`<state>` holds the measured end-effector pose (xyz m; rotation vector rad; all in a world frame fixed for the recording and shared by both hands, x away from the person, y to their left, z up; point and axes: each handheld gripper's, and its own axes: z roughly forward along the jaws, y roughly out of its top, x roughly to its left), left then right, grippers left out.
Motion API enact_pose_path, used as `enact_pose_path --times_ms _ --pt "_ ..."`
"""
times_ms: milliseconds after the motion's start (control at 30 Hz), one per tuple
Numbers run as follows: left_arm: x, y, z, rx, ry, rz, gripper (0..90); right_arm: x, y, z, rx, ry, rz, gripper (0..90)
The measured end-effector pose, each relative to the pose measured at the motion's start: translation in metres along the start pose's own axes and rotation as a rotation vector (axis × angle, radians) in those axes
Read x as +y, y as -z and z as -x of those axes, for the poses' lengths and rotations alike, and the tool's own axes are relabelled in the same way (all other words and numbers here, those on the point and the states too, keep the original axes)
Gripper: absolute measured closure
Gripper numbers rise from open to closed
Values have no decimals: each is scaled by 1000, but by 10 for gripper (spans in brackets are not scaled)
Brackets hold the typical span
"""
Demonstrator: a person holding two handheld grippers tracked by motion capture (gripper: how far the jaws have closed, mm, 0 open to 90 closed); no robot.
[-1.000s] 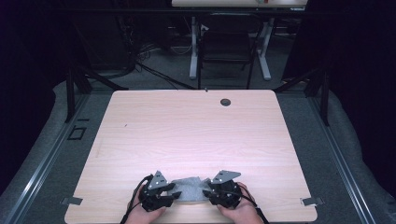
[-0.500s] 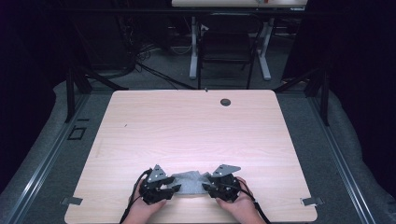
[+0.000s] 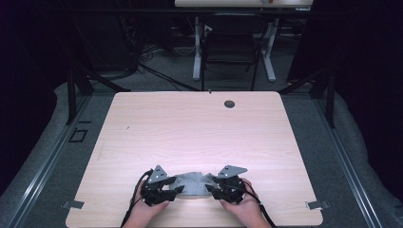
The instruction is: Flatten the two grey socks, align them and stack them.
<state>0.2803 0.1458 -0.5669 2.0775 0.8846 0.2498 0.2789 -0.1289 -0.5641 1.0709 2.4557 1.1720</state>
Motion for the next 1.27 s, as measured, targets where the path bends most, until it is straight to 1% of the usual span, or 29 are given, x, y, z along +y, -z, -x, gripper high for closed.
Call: enact_pose_path --times_ms 33,67,100,133,167,300,367,400,433,467,600,633,700,767,800,867,933,967,1133,1267 --pt "1 3 0 -3 1 2 493 1 3 1 -3 7 2 574" --pt "2 6 1 -3 8 15 487 3 8 1 -3 2 24 566" --pt "4 10 0 -1 5 29 485 3 10 1 -6 0 31 563" --pt "4 10 0 -1 5 29 484 4 12 2 -9 0 36 559" --pt "5 14 0 -1 14 42 483 4 14 2 -13 -2 45 556" --pt "5 19 -2 8 20 48 480 3 20 4 -29 7 41 550" --pt "4 21 -5 13 26 53 480 2 23 7 -37 -4 45 544" --pt "2 23 -8 22 31 52 480 1 24 8 -40 -8 46 543" --pt "2 23 -8 22 31 52 480 0 25 9 -47 -11 46 540" --pt "0 24 -11 31 41 51 480 0 25 10 -51 -9 43 538" --pt "-3 26 -16 46 47 51 480 -2 26 12 -60 -14 41 536" --pt "-4 28 -18 49 49 50 480 -3 26 13 -65 -13 48 536" --pt "-5 30 -21 59 59 51 480 -5 27 16 -72 -19 42 536" --pt "-7 31 -25 68 68 51 480 -8 27 20 -83 -31 53 536" --pt "-7 31 -27 71 72 51 480 -10 27 23 -96 -35 51 536" --pt "-9 31 -31 76 79 46 480 -11 27 25 -101 -38 49 536" --pt "-11 30 -35 87 96 46 480 -14 26 29 -111 -48 47 536" --pt "-11 30 -36 86 108 42 480 -14 26 30 -116 -51 45 537" --pt "-12 29 -38 91 111 40 480 -16 25 35 -122 -65 40 537" --pt "-12 29 -39 93 111 40 480 -16 26 34 -118 -67 47 537"
